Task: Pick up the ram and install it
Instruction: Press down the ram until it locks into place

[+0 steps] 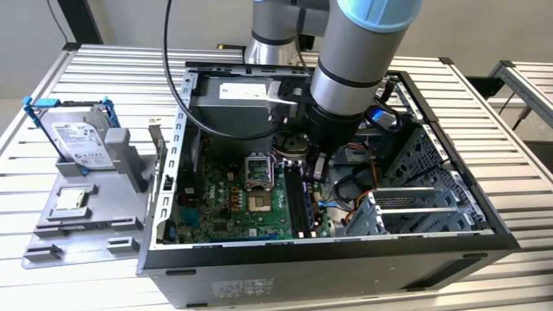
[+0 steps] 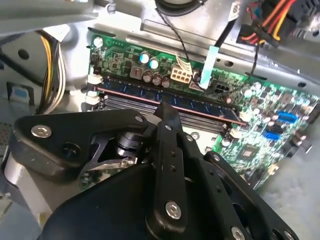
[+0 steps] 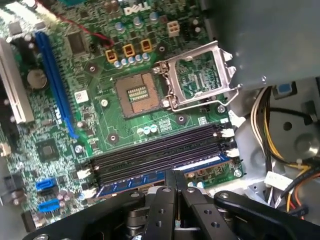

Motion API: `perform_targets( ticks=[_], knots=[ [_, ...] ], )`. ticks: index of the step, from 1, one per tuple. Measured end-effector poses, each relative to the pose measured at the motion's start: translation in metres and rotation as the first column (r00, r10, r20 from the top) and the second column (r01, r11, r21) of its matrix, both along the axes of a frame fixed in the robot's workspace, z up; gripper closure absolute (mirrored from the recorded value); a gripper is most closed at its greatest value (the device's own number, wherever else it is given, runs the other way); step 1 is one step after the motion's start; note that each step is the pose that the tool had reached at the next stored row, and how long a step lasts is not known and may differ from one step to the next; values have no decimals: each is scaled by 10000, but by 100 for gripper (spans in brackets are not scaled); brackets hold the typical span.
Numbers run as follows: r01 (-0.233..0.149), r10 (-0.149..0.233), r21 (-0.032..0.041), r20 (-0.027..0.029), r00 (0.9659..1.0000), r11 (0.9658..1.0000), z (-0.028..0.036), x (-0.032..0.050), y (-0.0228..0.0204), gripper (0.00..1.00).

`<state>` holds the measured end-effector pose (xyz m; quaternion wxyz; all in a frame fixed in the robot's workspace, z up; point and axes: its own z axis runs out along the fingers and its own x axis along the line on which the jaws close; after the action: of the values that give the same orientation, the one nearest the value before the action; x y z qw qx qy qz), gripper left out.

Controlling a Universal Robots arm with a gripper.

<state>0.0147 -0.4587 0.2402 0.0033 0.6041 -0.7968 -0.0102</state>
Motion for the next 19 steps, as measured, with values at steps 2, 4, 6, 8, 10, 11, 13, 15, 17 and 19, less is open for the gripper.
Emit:
perform_targets(
  ticks=[2,4,6,8,10,11,13,15,17,19],
  knots=[
    [-363,363,1,11,9993,9993,0,-1,0,100],
    [-719,719,1,22,9974,9974,-1,-1,0,100],
    [-1092,1092,0,33,9940,9940,-1,-1,0,100],
    [-1448,1448,-2,39,9895,9895,0,-1,0,100],
    [-1814,1814,-3,46,9834,9834,0,-1,0,100],
    [-1991,1991,-4,52,9800,9800,0,-1,0,100],
    [-2152,2152,-7,63,9766,9766,0,-2,0,100],
    [-2156,2156,-8,63,9765,9765,0,-2,-1,100],
    [-2156,2156,-6,64,9765,9765,-1,-1,-14,100],
    [-2176,2176,-7,64,9760,9760,-1,5,-32,100]
  ],
)
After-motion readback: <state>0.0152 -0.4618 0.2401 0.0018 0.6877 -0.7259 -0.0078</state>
